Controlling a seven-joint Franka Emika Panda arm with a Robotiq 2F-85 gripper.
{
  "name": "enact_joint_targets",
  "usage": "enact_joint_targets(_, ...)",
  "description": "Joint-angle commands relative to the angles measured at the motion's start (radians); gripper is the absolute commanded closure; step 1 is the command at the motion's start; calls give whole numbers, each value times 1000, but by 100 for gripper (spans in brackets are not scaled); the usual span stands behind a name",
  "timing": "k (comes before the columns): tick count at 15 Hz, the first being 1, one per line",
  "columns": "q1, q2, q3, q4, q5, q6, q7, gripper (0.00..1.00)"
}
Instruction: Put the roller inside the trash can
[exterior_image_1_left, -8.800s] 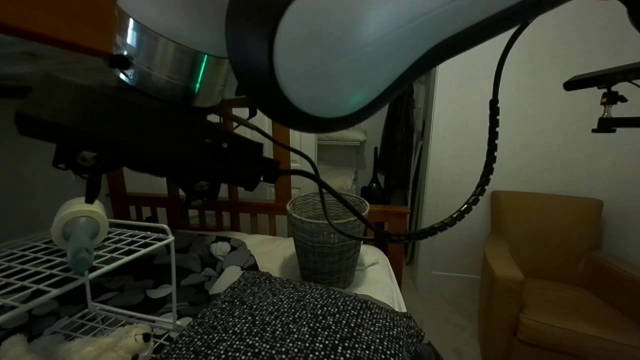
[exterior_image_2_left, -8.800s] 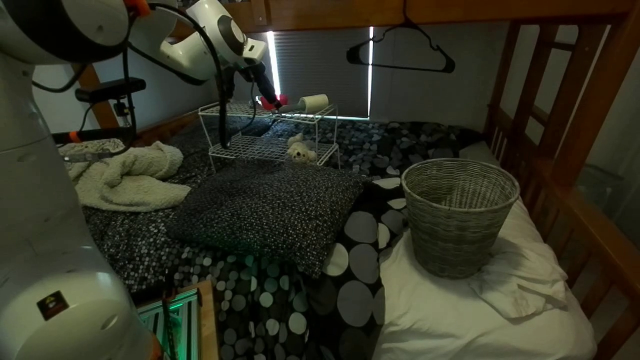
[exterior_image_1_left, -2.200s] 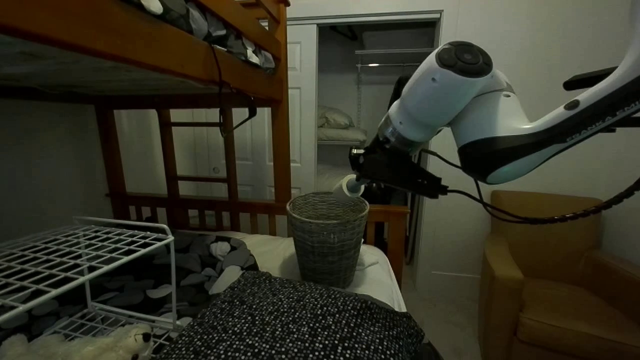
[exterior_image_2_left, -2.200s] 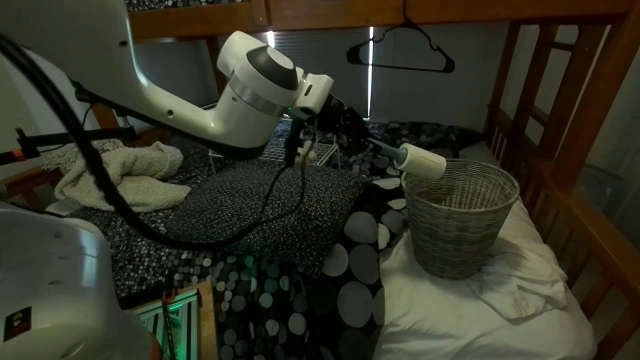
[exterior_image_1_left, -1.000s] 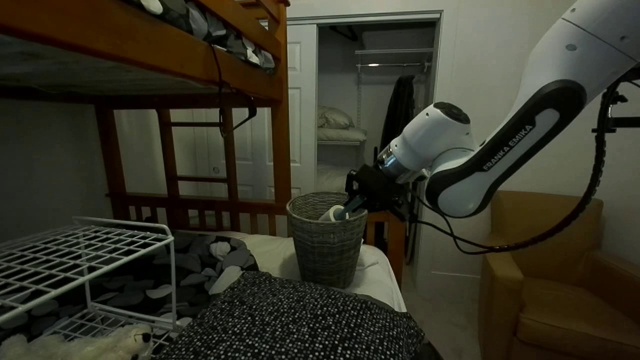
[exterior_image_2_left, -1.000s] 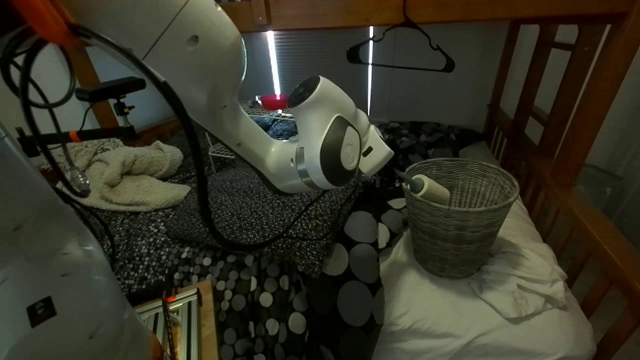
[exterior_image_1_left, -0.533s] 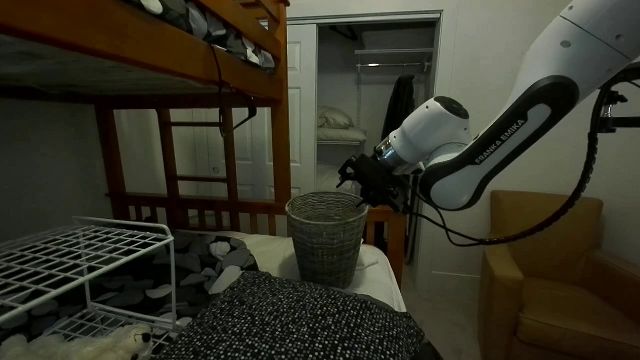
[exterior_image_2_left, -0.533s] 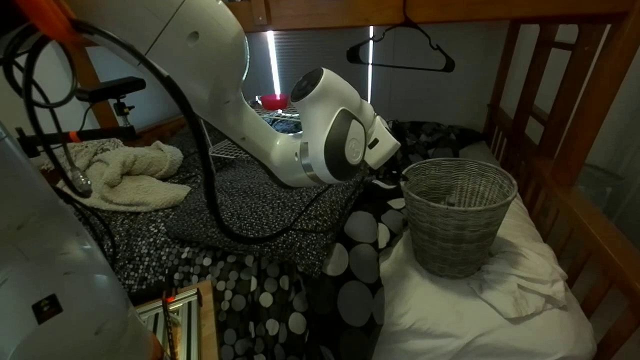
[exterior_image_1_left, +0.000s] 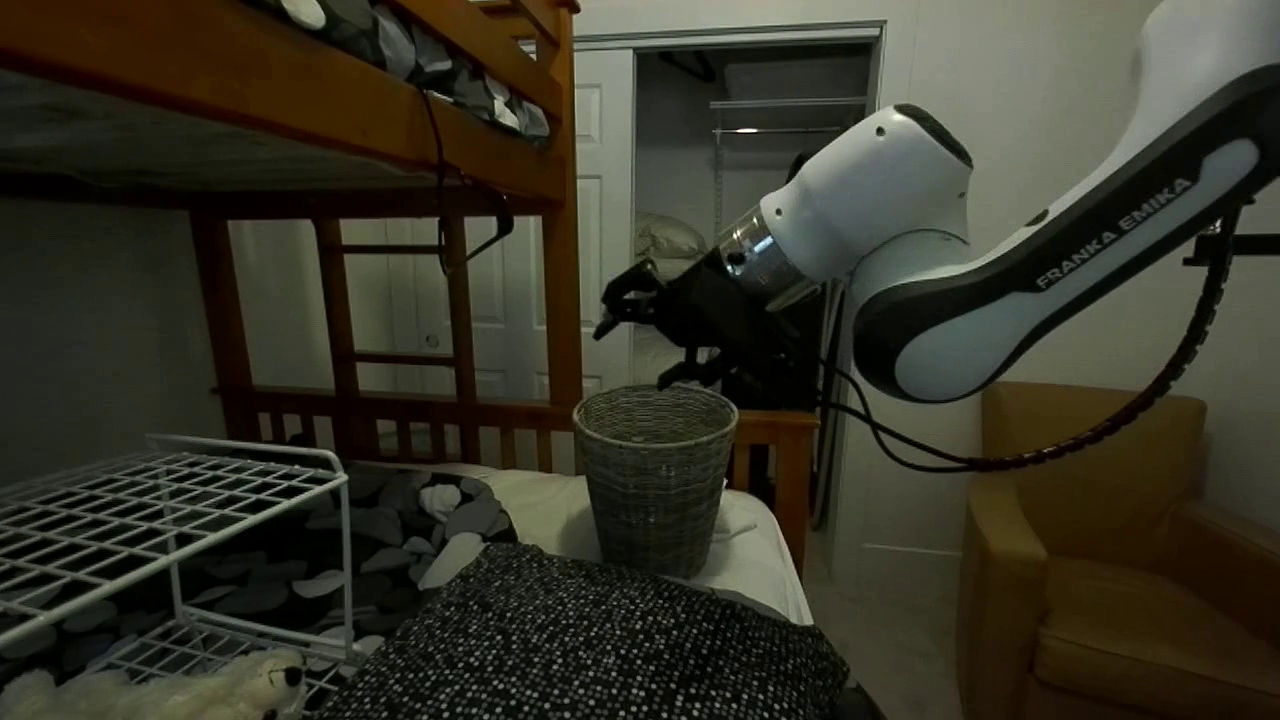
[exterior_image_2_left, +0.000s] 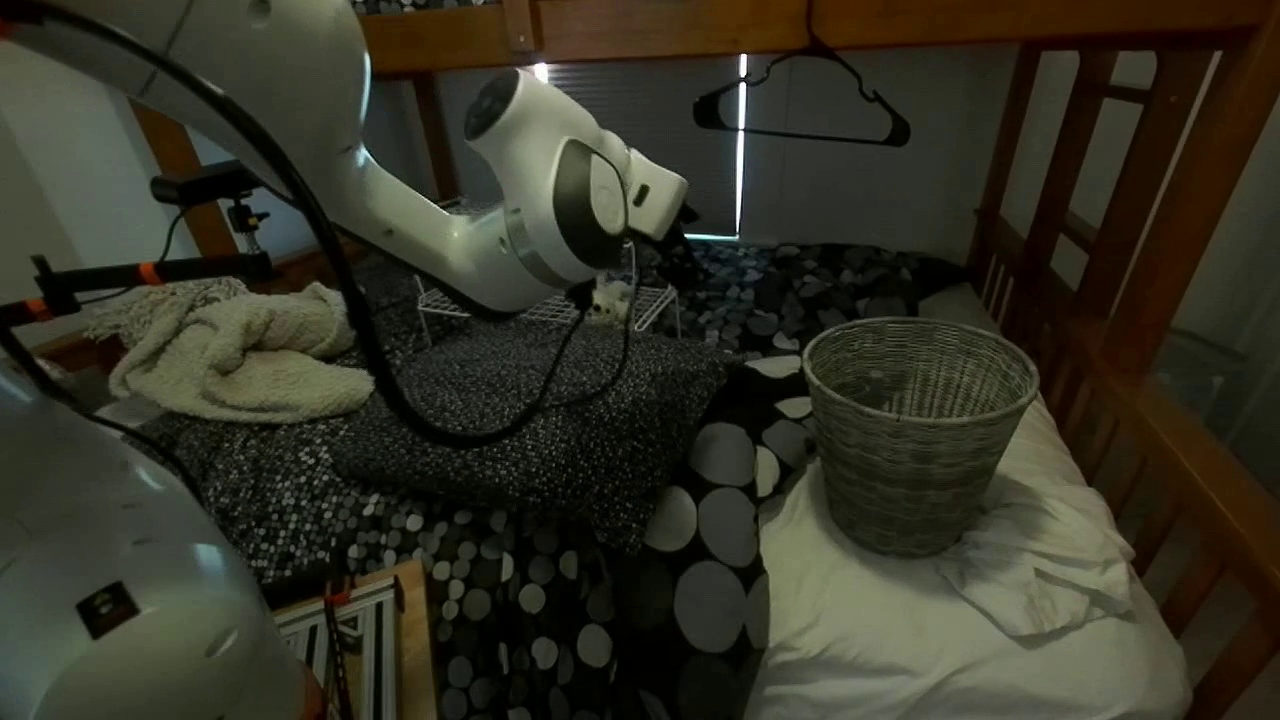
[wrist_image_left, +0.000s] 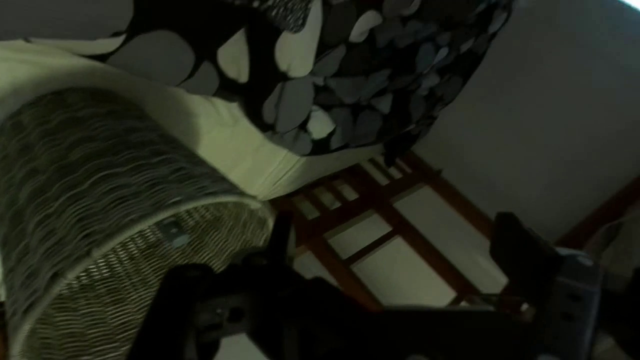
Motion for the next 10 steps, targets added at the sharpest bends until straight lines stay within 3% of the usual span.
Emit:
enact_joint_targets(1, 107, -106, 72, -29, -31, -75, -46, 0)
enact_joint_targets(3, 177, -99, 85, -1, -32, -72, -101, 0)
enact_joint_targets(4, 49, -80, 189, -24, 179, -29, -214, 0)
enact_joint_targets(6, 91, -89, 195, -19, 178, -32, -238, 0)
enact_joint_targets(10, 93, -88, 188, -18, 179, -32, -258, 0)
